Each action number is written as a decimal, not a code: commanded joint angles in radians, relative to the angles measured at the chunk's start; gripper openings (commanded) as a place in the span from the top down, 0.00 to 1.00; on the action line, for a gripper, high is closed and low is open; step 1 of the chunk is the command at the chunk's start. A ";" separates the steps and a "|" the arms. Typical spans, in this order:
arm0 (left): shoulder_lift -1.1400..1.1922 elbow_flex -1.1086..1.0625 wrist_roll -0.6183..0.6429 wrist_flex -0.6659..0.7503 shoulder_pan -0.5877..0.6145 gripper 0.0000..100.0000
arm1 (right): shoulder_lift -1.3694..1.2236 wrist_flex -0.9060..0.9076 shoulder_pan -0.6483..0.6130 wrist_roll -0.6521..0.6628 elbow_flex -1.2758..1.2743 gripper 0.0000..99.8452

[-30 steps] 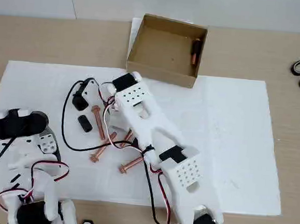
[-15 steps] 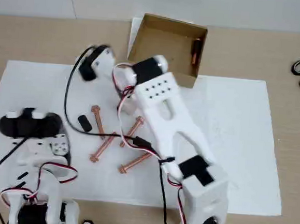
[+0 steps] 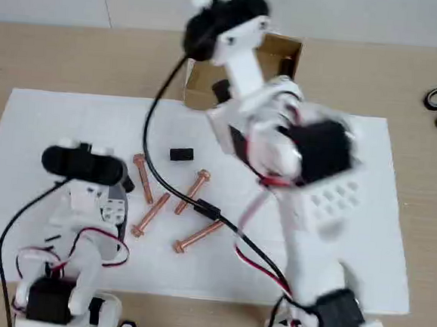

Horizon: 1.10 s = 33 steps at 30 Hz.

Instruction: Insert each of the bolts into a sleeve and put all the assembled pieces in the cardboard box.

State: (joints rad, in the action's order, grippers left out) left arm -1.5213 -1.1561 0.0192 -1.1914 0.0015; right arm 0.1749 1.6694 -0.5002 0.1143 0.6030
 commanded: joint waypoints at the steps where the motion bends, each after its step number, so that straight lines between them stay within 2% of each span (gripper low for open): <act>1: 0.173 0.154 -0.005 -0.008 -0.003 0.99 | 0.130 0.004 0.013 -0.009 -0.028 1.00; 9: 0.551 0.432 -0.005 -0.043 -0.003 0.99 | 0.404 -0.004 0.148 -0.011 -0.265 1.00; 13: 0.669 0.544 -0.005 -0.038 -0.005 0.99 | 0.536 -0.059 0.243 -0.011 -0.486 1.00; 23: 0.720 0.593 -0.005 -0.037 -0.005 0.99 | 0.900 -0.351 0.303 -0.008 -1.180 1.00; 27: 0.713 0.605 -0.014 -0.078 -0.005 0.99 | 1.053 -0.467 0.435 -0.008 -1.390 1.00; 29: 0.721 0.619 -0.094 -0.091 -0.005 0.99 | 1.141 -0.516 0.529 -0.008 -1.470 1.00; 33: 0.715 0.595 -0.420 -0.094 -0.005 0.99 | 1.317 -0.610 0.688 -0.008 -1.642 1.00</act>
State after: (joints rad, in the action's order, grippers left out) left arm -0.8017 -0.5854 -0.2002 -1.2820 0.0015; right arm 1.3748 1.1278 0.0890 0.1112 -0.9559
